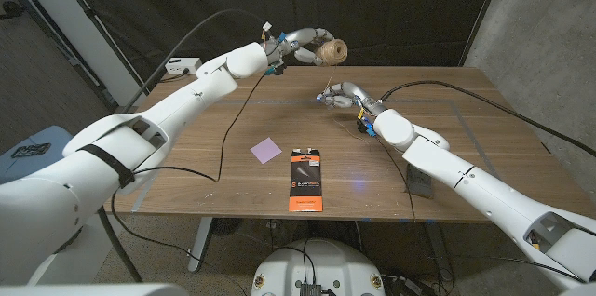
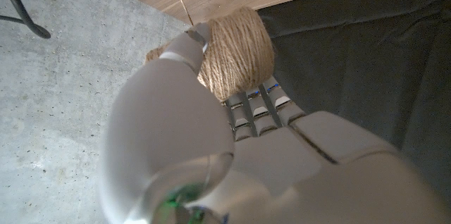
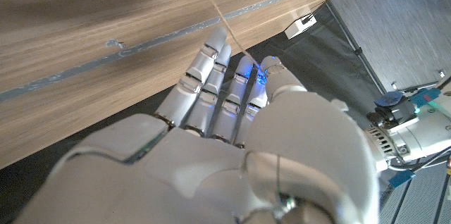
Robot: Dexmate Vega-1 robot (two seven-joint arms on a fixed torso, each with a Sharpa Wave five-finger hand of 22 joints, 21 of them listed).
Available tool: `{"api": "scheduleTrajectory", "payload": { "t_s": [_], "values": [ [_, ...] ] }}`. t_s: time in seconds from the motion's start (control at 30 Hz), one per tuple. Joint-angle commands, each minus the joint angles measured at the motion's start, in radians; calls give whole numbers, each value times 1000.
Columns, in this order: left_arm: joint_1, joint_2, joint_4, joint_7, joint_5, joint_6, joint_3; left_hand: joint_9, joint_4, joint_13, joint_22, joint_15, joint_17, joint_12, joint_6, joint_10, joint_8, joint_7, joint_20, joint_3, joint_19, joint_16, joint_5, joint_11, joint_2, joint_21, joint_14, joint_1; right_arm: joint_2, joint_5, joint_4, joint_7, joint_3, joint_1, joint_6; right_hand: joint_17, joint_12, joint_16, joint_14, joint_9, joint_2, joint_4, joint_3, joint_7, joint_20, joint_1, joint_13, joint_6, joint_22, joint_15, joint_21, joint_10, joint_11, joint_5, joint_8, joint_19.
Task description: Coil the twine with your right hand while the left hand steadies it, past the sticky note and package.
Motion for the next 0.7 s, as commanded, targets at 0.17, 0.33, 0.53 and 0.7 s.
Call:
{"api": "scheduleTrajectory", "payload": {
  "t_s": [0.17,0.33,0.53,0.7],
  "values": [
    [-25,0,-3,-14,30,59,23,2,22,3,0,5,5,-3,24,8,6,20,5,31,-4,4,9,2,17,5,6,-4,-5,1,2,53,-9,15,35,-1,-5,-2,10,0,3,2,0,2,-82,4,1,6,6,-158,8,8,2,-1,-2,10],
    [-36,-6,8,-14,38,65,32,2,22,4,0,5,5,-4,24,7,5,20,4,32,-5,4,10,4,17,6,5,-4,-6,2,0,69,-12,19,46,0,-7,-2,12,0,4,2,-1,1,-82,6,0,7,6,-159,8,11,2,-1,-3,10],
    [-41,-11,15,-10,36,71,35,1,23,5,0,6,6,-4,24,8,5,20,7,33,-8,4,12,4,17,6,3,-4,-3,-4,-5,73,-14,22,47,1,-9,-2,17,0,11,3,1,-1,-83,9,-1,12,6,-159,7,14,-2,-1,-3,9],
    [-44,-15,23,-8,34,74,38,0,23,5,0,7,6,-5,25,6,3,22,7,34,-9,4,13,6,17,8,4,-3,0,-3,-10,73,-11,20,39,2,-8,1,28,0,17,3,1,-1,-82,13,-3,32,6,-160,13,31,-3,-1,2,22]
  ]
}}
